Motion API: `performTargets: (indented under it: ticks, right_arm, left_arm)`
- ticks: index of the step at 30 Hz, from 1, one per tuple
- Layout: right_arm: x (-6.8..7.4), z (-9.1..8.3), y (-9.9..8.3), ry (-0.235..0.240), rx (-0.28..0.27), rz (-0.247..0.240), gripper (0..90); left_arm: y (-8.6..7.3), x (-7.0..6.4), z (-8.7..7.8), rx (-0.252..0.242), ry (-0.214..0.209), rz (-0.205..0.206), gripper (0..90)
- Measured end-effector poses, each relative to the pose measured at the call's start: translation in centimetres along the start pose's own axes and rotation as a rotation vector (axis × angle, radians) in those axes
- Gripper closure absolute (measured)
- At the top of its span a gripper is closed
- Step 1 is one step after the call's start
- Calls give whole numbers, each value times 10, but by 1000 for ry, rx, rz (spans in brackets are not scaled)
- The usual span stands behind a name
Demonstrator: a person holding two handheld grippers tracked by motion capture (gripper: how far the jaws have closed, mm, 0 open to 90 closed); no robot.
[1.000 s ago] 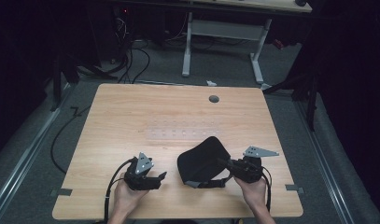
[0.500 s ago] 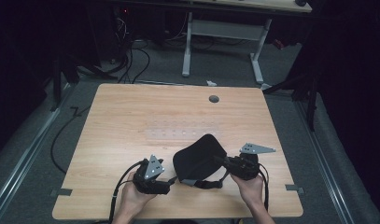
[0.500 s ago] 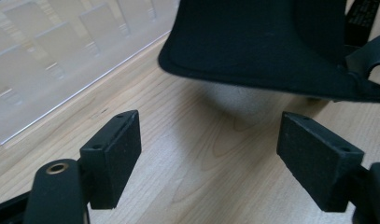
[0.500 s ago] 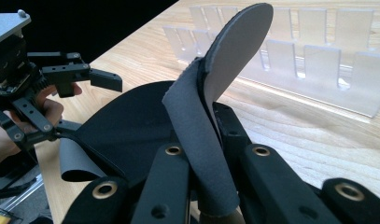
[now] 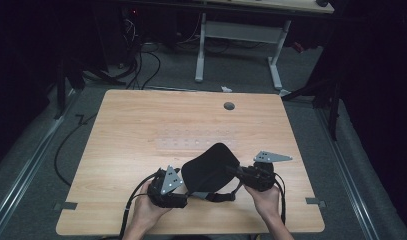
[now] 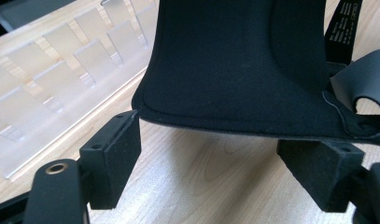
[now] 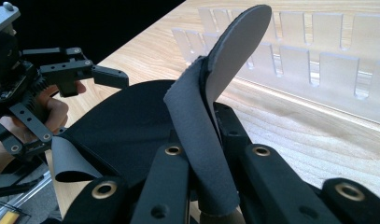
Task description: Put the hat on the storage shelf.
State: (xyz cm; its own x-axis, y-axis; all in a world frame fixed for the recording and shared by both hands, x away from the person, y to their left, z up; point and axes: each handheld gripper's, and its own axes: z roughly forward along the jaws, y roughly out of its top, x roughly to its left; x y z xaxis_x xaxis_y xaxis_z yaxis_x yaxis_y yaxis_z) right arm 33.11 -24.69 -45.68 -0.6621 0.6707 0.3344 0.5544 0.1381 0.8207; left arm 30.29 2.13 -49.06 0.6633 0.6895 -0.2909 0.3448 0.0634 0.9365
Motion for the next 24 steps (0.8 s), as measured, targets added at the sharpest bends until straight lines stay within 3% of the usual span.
performTargets:
  ticks: [11,15,24]
  right_arm:
    - [4,1,1,25,2,-4,842]
    - [5,3,1,34,8,-6,842]
    - [9,5,2,48,4,-10,838]
  left_arm:
    - [-2,-4,-1,-2,4,50,336]
    - [1,-5,-1,0,-6,34,424]
    - [7,-5,-2,25,-17,35,517]
